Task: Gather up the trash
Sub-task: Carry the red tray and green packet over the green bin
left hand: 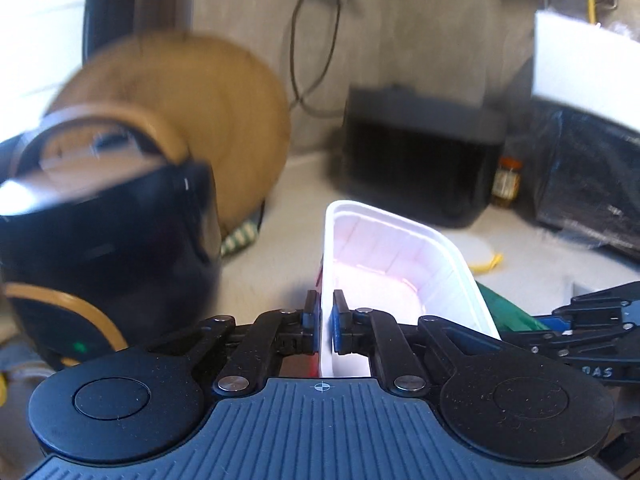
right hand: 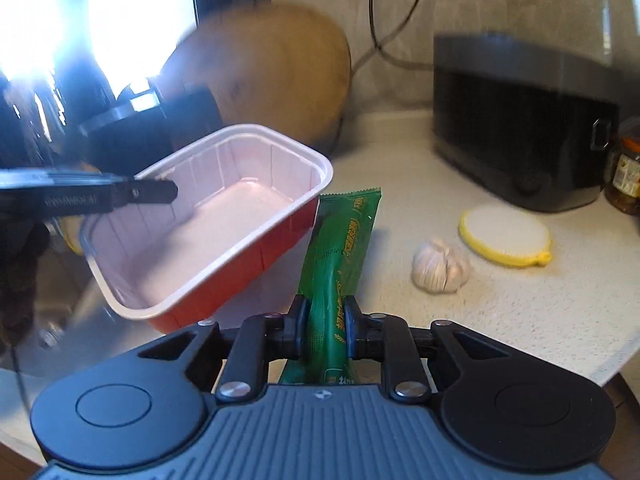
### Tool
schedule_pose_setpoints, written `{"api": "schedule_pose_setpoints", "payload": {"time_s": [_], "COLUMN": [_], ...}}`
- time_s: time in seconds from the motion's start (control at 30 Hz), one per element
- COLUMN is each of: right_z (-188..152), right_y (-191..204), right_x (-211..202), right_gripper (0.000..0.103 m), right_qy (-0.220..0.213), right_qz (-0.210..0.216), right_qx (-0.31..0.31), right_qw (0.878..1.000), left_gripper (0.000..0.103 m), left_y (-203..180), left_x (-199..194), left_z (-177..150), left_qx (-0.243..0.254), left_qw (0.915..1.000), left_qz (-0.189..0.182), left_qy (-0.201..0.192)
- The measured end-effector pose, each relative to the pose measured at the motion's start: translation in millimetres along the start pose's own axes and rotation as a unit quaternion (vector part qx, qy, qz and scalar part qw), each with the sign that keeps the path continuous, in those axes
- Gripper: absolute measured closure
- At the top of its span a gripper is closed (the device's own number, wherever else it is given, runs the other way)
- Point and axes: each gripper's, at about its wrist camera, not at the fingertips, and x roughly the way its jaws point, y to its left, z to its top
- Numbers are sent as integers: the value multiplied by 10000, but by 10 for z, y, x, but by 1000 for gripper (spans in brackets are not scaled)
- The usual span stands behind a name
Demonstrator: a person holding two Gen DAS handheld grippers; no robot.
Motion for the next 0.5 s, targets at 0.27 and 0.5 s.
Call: {"api": "schedule_pose_setpoints", "payload": {"time_s": [0.27, 0.5], "right_z": [-266, -956], "right_y": [-140, -626], "right_x": [-1019, -1750], "right_gripper": [85, 85], "right_qy": [-882, -1054], "right_qz": [-524, -1486], "right_qx": [122, 686], "right_qw": [9946, 9809], "left_gripper": [93, 93], "left_y": [-792, -1757], "left_x": [-399, -224], "left_z": [-20, -265], "left_qx": [530, 1165], "left_qw": [9968, 9825], "left_qz": [-526, -1444], "left_qy": [-299, -157]}}
